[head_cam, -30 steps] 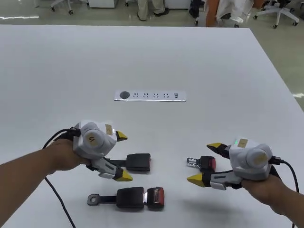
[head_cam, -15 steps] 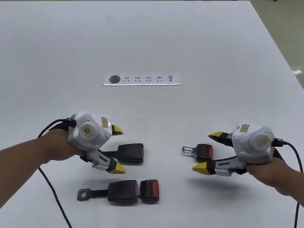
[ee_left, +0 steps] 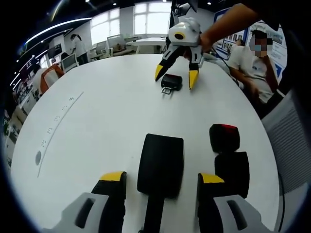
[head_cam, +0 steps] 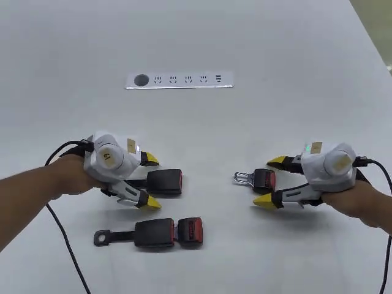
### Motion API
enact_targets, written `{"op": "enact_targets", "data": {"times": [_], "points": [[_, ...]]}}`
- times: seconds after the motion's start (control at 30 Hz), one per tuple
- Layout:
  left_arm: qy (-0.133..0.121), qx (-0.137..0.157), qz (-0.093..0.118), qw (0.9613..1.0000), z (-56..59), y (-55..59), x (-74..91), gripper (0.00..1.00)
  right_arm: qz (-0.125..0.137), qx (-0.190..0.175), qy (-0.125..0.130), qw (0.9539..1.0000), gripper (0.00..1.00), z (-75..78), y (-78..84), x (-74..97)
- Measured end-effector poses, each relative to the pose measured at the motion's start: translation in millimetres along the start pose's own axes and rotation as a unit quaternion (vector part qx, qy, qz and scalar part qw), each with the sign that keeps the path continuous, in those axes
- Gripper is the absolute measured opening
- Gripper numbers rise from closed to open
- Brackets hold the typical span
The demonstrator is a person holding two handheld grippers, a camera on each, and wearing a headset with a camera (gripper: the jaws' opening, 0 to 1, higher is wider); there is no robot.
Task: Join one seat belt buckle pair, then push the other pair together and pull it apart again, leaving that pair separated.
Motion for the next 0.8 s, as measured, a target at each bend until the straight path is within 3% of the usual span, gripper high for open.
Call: {"op": "enact_targets", "data": {"times": [0.1,0.13,0.2,0.4,0.8], "points": [[0.001,0.000,0.006,1.0000,0.1,2.5,-1.9,0.53,0.009,0.009,-0.011,0.9999,0.54,-0.3,-1.0,-2.3],[-0.004,-0.009,0.019,0.9998,-2.8,1.8,-3.3,0.51,0.010,0.021,-0.013,0.9996,0.53,-0.2,-0.2,-2.5],[-0.001,0.009,0.024,0.9997,-2.6,-0.2,-3.7,0.51,0.012,0.022,-0.015,0.9996,0.51,0.2,-0.3,-3.4],[-0.007,0.009,0.042,0.9991,-5.4,-3.0,-6.7,0.43,0.019,0.038,-0.028,0.9987,0.45,0.1,-1.8,-7.1],[-0.005,-0.011,0.046,0.9989,-8.9,2.3,-5.6,0.35,0.021,0.065,-0.049,0.9965,0.36,4.9,-3.0,-3.9]]}}
Point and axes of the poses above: the centre of the closed fingertips' face, and the gripper's own axes: x roughly backward along the fingers, z roughly to its right, y roughly out of its underside, the point moved 6 cm from there along x, roughly backward along the fingers, and after that the axes turned 3 degrees about y, right-handed, at the moved point
